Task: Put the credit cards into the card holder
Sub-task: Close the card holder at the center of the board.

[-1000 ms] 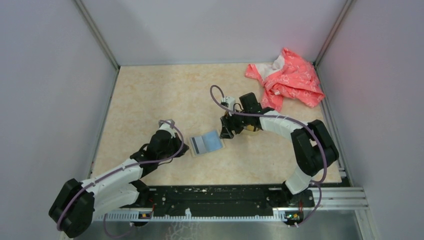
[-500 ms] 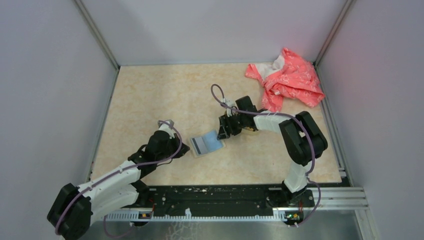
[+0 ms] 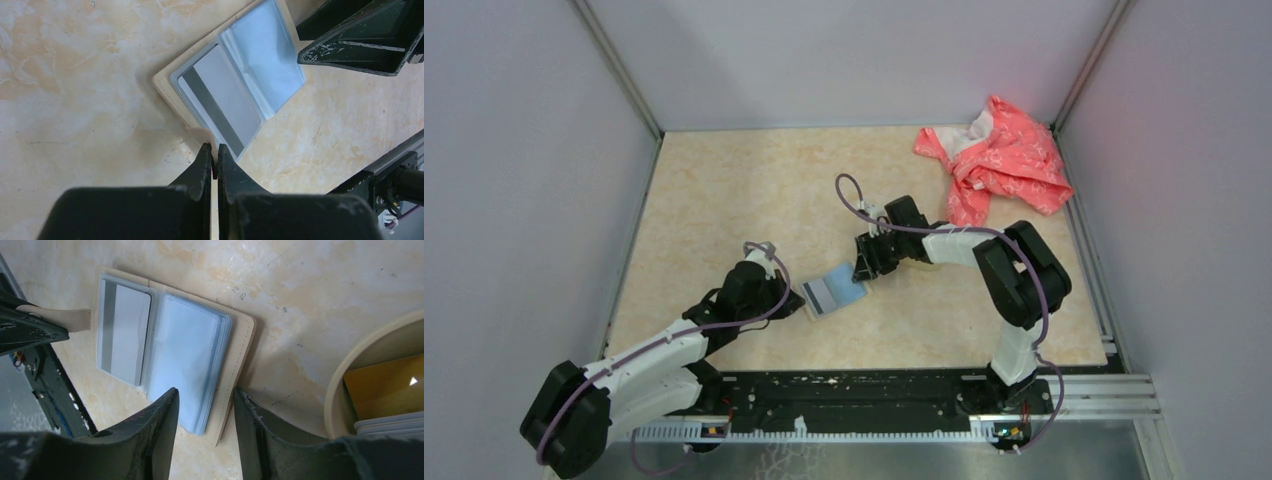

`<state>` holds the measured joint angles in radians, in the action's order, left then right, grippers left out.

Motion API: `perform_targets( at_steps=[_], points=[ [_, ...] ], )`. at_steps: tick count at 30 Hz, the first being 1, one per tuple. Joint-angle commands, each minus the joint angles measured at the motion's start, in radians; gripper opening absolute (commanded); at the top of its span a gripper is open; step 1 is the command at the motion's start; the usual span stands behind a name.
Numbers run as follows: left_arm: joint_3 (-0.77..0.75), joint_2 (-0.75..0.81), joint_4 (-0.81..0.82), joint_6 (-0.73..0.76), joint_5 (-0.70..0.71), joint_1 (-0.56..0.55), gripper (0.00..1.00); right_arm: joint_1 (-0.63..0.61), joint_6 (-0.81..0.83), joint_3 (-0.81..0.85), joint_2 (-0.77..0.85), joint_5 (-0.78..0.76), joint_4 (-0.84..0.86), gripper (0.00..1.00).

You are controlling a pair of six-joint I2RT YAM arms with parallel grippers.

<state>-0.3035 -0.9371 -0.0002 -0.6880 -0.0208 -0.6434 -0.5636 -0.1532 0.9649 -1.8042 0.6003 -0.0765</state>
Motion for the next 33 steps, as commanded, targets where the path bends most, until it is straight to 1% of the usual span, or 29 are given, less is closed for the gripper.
perform_targets(
  at_steps=[1,3,6,10,16,17,18,20,22,23,26,27,29,31,33],
  points=[
    [-0.001,0.000,0.007,0.005,-0.026,0.006,0.00,-0.013,-0.043,-0.010,0.015,0.083,0.050,0.40],
    [-0.007,-0.006,0.005,0.009,-0.029,0.007,0.00,-0.013,-0.068,-0.024,0.039,0.129,0.090,0.35],
    [-0.018,-0.017,0.006,0.014,-0.034,0.007,0.00,-0.013,-0.103,-0.045,0.066,0.197,0.146,0.31],
    [-0.032,-0.037,0.013,0.019,-0.044,0.006,0.00,-0.013,-0.143,-0.060,0.062,0.284,0.202,0.31],
    [-0.040,-0.056,0.031,0.019,-0.061,0.006,0.00,-0.015,-0.145,-0.054,0.041,0.298,0.204,0.33],
    [-0.040,-0.057,0.037,0.021,-0.065,0.007,0.00,-0.018,-0.132,-0.051,0.044,0.273,0.187,0.32],
    [-0.040,-0.058,0.042,0.020,-0.068,0.006,0.00,-0.025,-0.104,-0.042,0.049,0.230,0.156,0.27],
    [-0.039,-0.061,0.056,0.017,-0.080,0.007,0.00,-0.045,-0.047,-0.017,0.062,0.130,0.083,0.13],
    [-0.033,-0.062,0.081,0.012,-0.102,0.007,0.00,-0.062,0.002,0.001,0.088,0.025,0.026,0.02],
    [-0.029,-0.064,0.098,0.007,-0.114,0.007,0.00,-0.074,0.036,0.009,0.104,-0.034,0.004,0.00],
    [-0.009,-0.071,0.165,-0.019,-0.157,0.007,0.00,-0.120,0.141,0.041,0.167,-0.228,-0.054,0.00],
    [-0.001,-0.075,0.190,-0.037,-0.167,0.006,0.00,-0.137,0.192,0.045,0.189,-0.319,-0.063,0.00],
    [0.019,-0.087,0.246,-0.065,-0.178,0.007,0.00,-0.176,0.262,0.038,0.237,-0.443,-0.057,0.00],
    [0.037,-0.104,0.303,-0.085,-0.178,0.007,0.00,-0.208,0.309,0.034,0.264,-0.514,-0.056,0.00],
    [0.045,-0.134,0.341,-0.099,-0.170,0.006,0.00,-0.227,0.334,0.035,0.273,-0.493,-0.068,0.00]
  ],
)
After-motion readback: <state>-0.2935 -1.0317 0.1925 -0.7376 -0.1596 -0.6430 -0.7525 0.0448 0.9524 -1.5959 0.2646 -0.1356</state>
